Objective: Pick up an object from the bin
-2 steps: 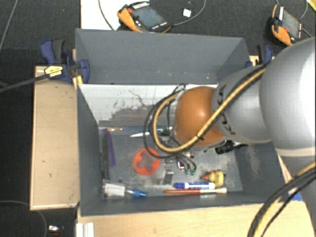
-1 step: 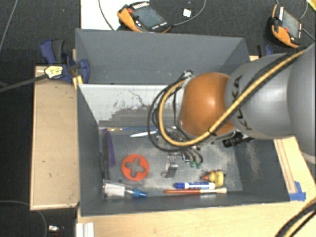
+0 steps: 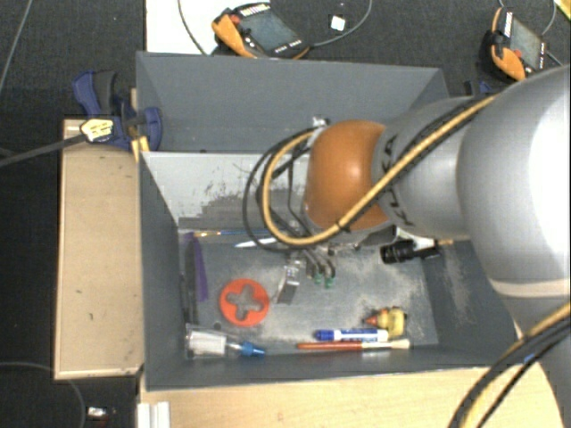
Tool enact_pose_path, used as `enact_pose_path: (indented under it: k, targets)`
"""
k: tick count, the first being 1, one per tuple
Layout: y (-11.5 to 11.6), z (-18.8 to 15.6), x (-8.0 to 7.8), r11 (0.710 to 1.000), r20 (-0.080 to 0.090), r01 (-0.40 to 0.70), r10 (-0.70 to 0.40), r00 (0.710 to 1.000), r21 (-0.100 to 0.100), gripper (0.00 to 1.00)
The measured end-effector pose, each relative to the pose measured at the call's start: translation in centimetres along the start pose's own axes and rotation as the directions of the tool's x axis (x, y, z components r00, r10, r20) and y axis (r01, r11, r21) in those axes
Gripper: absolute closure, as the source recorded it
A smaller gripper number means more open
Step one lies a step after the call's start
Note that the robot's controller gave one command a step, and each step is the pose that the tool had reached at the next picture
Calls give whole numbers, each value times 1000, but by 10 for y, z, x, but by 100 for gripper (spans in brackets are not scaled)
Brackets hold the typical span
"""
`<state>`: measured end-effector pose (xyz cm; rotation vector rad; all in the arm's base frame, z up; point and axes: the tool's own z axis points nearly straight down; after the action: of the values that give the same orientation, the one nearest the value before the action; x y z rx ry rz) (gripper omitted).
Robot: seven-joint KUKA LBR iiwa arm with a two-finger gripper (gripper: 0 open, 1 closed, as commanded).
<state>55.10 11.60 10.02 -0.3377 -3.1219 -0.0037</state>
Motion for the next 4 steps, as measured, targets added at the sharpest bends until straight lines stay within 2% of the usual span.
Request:
enact_pose_path:
  k: [1, 2, 3, 4]
  targets:
    - [61, 29, 42, 1000, 18, -9, 9, 1000, -10, 0]
    - [136, 29, 3, 968, 12, 250, -250, 968, 5, 100]
    - [136, 29, 3, 968, 12, 250, -250, 968, 5, 100]
    - [134, 5, 6, 968, 2, 249, -249, 968, 7, 100]
